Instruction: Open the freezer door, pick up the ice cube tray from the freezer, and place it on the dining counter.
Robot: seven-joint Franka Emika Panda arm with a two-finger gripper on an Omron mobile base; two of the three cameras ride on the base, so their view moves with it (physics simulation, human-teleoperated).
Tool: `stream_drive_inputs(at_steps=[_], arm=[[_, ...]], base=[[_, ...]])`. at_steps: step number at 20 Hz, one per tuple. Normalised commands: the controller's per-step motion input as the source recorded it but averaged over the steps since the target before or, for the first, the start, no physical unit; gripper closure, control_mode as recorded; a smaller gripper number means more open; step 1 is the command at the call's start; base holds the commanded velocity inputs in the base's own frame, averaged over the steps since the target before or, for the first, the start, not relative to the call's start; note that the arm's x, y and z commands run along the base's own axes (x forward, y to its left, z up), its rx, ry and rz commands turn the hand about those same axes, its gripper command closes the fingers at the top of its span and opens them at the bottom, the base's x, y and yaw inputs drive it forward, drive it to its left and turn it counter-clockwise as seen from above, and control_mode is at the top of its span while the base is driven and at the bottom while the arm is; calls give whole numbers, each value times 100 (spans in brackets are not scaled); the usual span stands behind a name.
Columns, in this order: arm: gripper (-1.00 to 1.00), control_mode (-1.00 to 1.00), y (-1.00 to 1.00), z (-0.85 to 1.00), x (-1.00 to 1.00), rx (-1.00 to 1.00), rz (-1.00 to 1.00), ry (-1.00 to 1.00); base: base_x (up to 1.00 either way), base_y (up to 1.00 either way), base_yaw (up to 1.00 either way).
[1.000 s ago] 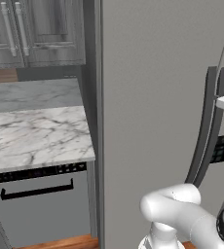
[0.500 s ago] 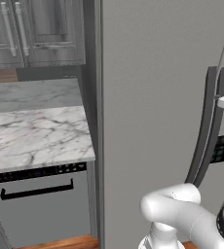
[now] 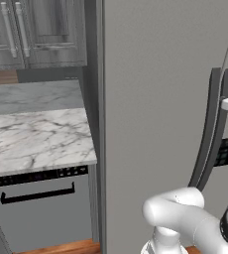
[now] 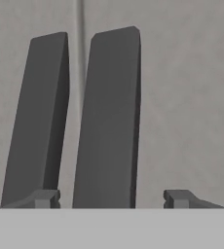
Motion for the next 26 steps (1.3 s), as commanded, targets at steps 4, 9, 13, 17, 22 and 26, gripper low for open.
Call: stream_drive_inputs(at_steps=[4,9,13,17,22,26], arm=[[100,-100,0,0,0,0,0,0],[100,-100,0,0,0,0,0,0],[100,-100,0,0,0,0,0,0],[100,-100,0,0,-3,0,0,0],[100,-100,-19,0,-35,0,0,0],[100,-100,-35,0,-39,0,0,0]], base=[[0,0,0],[0,0,0],[0,0,0],[0,0,0],[0,0,0],[0,0,0]])
